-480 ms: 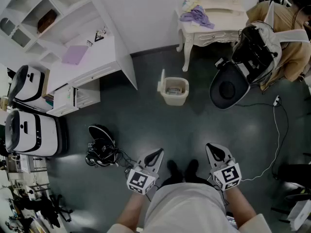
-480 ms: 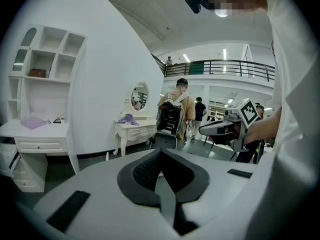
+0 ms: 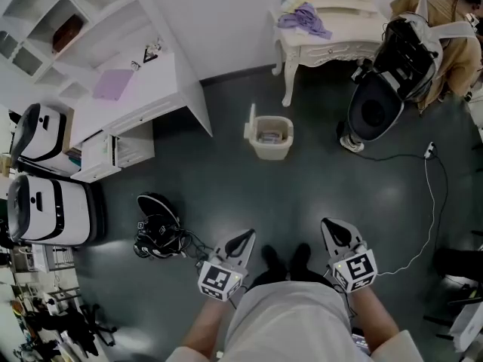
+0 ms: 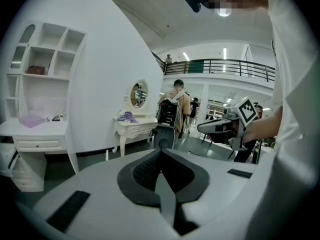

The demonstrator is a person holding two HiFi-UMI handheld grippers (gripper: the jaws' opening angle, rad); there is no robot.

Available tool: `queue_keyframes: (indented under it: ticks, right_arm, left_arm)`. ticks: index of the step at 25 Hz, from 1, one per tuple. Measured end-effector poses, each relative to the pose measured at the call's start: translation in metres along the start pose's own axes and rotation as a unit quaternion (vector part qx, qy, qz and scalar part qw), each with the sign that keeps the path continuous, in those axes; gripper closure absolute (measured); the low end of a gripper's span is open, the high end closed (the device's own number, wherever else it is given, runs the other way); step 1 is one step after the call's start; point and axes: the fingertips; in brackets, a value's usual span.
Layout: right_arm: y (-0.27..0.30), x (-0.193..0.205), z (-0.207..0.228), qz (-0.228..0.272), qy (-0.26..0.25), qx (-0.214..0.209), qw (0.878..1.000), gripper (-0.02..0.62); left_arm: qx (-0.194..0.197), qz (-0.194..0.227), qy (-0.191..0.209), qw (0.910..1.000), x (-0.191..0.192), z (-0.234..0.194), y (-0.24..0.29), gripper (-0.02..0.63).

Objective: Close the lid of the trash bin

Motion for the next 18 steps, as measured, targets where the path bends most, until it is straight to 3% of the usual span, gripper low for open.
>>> queue_keyframes:
  ticks: [11,18]
  right_arm:
    - [0.008,0.009,-0.016,0.001,0.006,0.014,1.000,0.583]
    - [0.009,0.024,-0.025,-0.002,0.011,0.027,1.000,0.583]
  left_arm:
    - [0.019,0.004,0.002,0.9998,0.008,-0.009,-0.008,0.591]
    - [0.033,0.002,0.005,0.9995,0.020,-0.012,-0.014,0.522]
Point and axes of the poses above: the fingertips, and each gripper's own axes: y forward along the fingers, z to its right, x out of its underside, and after that the axes turned 10 degrees about y, right-handed
